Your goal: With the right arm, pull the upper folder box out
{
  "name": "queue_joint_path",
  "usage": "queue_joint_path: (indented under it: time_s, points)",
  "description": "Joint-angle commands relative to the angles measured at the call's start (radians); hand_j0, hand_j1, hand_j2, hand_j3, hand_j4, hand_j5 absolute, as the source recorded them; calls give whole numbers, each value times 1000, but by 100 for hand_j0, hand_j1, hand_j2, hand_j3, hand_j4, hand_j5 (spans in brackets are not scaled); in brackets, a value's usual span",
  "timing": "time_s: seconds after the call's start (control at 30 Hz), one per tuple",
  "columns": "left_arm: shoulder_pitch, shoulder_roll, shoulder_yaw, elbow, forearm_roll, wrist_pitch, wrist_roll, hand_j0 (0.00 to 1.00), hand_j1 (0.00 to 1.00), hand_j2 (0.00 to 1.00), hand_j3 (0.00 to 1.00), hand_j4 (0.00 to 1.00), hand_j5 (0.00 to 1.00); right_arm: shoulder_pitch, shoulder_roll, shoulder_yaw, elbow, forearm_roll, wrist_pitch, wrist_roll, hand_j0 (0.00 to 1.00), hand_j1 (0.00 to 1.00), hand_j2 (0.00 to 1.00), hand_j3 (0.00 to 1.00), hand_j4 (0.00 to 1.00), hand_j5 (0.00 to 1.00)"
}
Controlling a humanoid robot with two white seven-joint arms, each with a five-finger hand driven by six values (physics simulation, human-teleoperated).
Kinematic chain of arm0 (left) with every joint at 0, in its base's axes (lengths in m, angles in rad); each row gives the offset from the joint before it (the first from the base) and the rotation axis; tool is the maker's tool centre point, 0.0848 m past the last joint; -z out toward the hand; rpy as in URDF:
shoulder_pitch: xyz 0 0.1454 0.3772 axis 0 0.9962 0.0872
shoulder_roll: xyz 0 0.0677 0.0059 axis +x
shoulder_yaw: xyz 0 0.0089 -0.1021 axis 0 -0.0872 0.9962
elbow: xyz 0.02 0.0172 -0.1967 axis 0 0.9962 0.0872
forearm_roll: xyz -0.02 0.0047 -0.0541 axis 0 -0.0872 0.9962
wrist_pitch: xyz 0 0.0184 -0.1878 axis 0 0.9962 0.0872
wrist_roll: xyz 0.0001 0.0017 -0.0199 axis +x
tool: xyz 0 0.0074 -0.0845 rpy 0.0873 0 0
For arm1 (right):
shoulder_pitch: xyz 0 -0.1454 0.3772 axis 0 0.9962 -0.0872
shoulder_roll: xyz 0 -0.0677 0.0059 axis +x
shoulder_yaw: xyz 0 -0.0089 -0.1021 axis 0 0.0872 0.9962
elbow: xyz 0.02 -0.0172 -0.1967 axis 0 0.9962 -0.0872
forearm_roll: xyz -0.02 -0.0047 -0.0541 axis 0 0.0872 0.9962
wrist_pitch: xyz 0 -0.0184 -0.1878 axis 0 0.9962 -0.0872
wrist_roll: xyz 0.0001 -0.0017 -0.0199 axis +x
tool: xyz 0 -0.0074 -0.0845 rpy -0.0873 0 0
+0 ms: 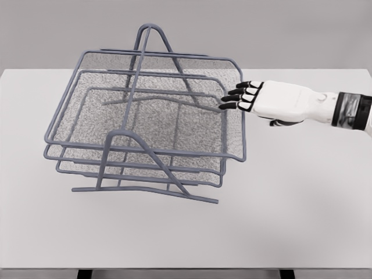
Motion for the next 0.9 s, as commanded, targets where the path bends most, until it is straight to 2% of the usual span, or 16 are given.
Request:
queue_joint_path:
  time_s: [0.0, 0.2, 0.33, 0.43, 0.47, 0.53, 0.57, 0.8, 0.87]
  points:
    - [0, 0, 0, 0, 0, 0, -1, 100, 100, 100, 100, 100, 100, 0, -27, -5, 3, 20, -1, 1, 100, 100, 100, 100, 100, 100]
    - [0, 0, 0, 0, 0, 0, 1, 100, 100, 100, 100, 100, 100, 28, -77, -5, -6, 21, -1, 1, 100, 100, 100, 100, 100, 100]
    - [0, 0, 0, 0, 0, 0, -1, 100, 100, 100, 100, 100, 100, 28, -123, -6, -41, 20, -1, 1, 100, 100, 100, 100, 100, 100]
    - [0, 0, 0, 0, 0, 0, 1, 100, 100, 100, 100, 100, 100, 28, -139, -8, -41, 18, -1, -1, 100, 100, 100, 100, 100, 100]
    - [0, 0, 0, 0, 0, 0, -1, 100, 100, 100, 100, 100, 100, 29, -145, -34, -48, 17, -1, -2, 100, 100, 100, 100, 100, 100]
    - [0, 0, 0, 0, 0, 0, -1, 100, 100, 100, 100, 100, 100, 117, -145, -129, -48, 17, -1, -1, 100, 100, 100, 100, 100, 100]
    - [0, 0, 0, 0, 0, 0, -1, 100, 100, 100, 100, 100, 100, 137, -145, -150, -48, 17, -1, -1, 100, 100, 100, 100, 100, 100]
    - [0, 0, 0, 0, 0, 0, -1, 100, 100, 100, 100, 100, 100, 143, -166, -172, -49, 17, -1, -1, 100, 100, 100, 100, 100, 100]
    - [0, 0, 0, 0, 0, 0, 1, 100, 100, 100, 100, 100, 100, 158, -160, -212, -46, 17, -1, -2, 100, 100, 100, 100, 100, 100]
